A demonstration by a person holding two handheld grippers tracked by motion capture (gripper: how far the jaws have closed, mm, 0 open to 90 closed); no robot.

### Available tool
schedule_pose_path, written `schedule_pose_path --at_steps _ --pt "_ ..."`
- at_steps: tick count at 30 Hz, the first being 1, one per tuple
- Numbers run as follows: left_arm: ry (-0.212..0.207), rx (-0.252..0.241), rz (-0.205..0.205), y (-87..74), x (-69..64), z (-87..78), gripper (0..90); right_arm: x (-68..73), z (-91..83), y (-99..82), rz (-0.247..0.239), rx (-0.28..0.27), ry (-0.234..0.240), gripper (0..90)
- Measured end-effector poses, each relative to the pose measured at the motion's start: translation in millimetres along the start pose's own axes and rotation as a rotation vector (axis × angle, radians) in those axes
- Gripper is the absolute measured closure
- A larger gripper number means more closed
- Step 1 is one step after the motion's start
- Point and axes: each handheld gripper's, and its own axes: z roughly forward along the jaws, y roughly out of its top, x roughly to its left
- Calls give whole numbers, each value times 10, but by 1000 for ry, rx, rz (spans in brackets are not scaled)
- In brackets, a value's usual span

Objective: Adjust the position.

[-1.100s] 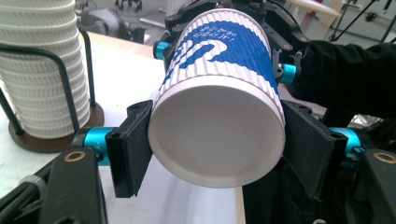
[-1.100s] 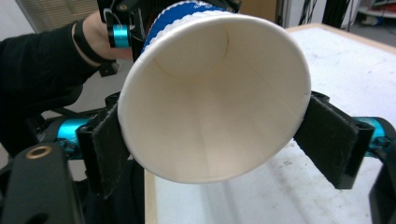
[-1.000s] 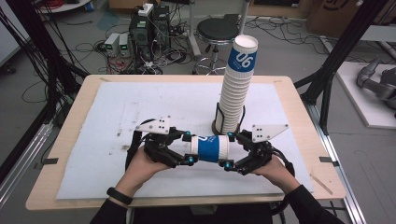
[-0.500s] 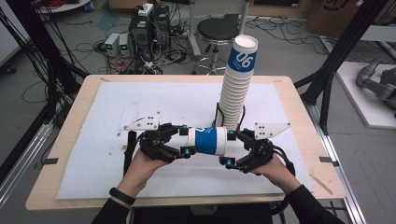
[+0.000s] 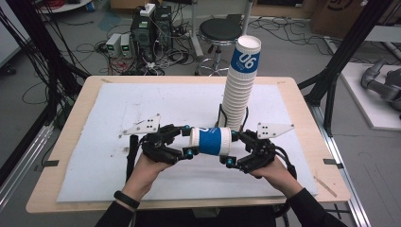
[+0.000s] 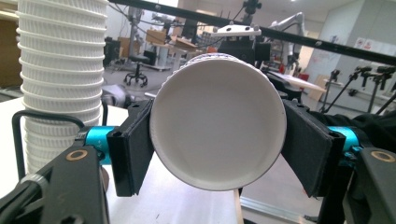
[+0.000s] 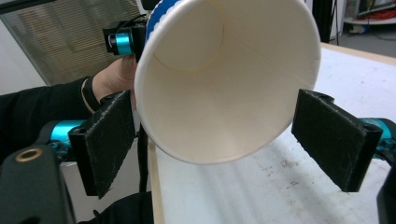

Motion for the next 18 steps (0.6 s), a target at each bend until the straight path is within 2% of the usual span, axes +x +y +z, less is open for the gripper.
schedule_pose_path --at_steps 8,15,18 --pt "-37 -51 -21 -10 34 -42 303 25 -16 30 -15 -13 -10 137" --pt "-47 -47 -13 -24 7 8 303 36 8 30 -6 -21 -1 135" --pt "-53 -26 -4 -44 -14 61 303 49 25 30 -1 -21 -1 135"
